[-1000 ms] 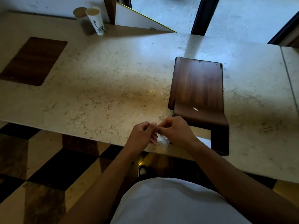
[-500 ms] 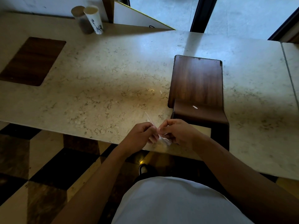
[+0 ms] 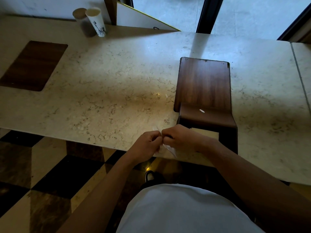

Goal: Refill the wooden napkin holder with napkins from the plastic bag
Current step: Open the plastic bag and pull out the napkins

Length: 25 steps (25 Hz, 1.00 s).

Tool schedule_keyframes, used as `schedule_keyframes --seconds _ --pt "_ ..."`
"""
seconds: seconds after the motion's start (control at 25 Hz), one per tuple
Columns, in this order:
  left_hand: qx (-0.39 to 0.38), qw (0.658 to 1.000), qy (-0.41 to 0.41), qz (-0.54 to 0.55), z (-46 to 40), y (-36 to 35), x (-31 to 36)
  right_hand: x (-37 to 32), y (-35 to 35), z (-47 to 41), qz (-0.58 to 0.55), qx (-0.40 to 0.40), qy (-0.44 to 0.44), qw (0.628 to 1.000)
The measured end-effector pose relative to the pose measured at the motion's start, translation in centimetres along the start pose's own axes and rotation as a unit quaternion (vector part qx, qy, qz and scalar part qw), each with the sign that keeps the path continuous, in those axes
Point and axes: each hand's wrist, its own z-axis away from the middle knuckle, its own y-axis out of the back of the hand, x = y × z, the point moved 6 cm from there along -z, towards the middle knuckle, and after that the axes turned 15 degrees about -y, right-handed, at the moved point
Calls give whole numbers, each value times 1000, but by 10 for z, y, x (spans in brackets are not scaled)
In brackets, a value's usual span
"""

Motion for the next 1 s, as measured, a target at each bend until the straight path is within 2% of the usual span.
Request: schedule_keyframes --seconds 0.12,0.32,0.48,0.6,0.8,1.0 --pt "22 1000 1 1 1 3 3 0 0 2 -45 46 -1 998" --pt "42 999 9 -14 -1 6 6 -1 2 4 -33 91 -9 995" --pt "97 988 6 -118 -1 13 10 17 23 4 -77 167 -64 981" --pt "126 980 17 -155 2 21 9 31 38 9 -41 192 -94 976" --pt "82 967 51 -237 4 45 4 44 50 17 4 231 -117 966" --pt "59 972 47 -221 0 40 9 37 45 18 9 241 -111 964"
